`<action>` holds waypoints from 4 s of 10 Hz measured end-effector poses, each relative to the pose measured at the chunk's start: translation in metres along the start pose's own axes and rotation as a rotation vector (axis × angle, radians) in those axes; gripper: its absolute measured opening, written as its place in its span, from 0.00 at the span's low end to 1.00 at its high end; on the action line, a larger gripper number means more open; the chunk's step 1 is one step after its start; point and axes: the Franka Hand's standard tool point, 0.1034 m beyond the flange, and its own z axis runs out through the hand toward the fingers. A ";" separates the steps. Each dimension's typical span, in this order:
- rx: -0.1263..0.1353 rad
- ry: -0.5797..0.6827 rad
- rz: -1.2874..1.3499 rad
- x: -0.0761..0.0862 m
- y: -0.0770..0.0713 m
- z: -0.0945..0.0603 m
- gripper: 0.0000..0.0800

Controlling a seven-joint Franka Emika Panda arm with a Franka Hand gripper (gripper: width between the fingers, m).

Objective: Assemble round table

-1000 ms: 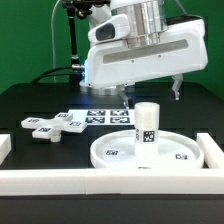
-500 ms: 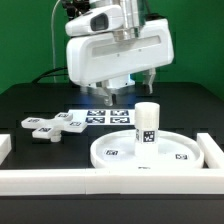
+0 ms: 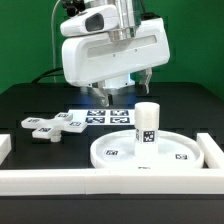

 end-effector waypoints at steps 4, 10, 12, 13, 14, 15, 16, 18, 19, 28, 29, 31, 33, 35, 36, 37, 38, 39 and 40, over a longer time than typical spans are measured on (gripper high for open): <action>0.000 -0.015 -0.273 -0.052 0.039 0.001 0.81; 0.003 -0.026 -0.197 -0.093 0.075 -0.003 0.81; -0.073 0.012 -0.045 -0.115 0.102 -0.009 0.81; -0.097 0.012 0.029 -0.126 0.105 -0.006 0.81; -0.097 0.009 0.034 -0.129 0.108 -0.005 0.81; -0.097 0.009 0.033 -0.128 0.108 -0.005 0.81; -0.096 0.008 0.033 -0.128 0.108 -0.005 0.81; -0.097 0.007 0.049 -0.128 0.107 -0.003 0.81; -0.106 0.003 0.087 -0.122 0.103 0.002 0.81; -0.051 -0.124 0.138 -0.107 0.088 0.006 0.81; -0.049 -0.127 0.138 -0.111 0.085 0.009 0.81; -0.056 -0.127 0.142 -0.118 0.084 0.015 0.81; -0.049 -0.139 0.151 -0.126 0.084 0.020 0.81; -0.048 -0.141 0.151 -0.127 0.083 0.021 0.81; -0.047 -0.141 0.151 -0.127 0.083 0.022 0.81; -0.047 -0.143 0.149 -0.128 0.083 0.023 0.81; -0.046 -0.146 0.134 -0.130 0.084 0.027 0.81; -0.043 -0.150 0.130 -0.133 0.084 0.030 0.81; -0.046 -0.149 0.124 -0.134 0.085 0.032 0.81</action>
Offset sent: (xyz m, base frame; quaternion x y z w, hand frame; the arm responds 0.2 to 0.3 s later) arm -0.0353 -0.0600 -0.0090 0.0113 0.0104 -0.0863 0.9962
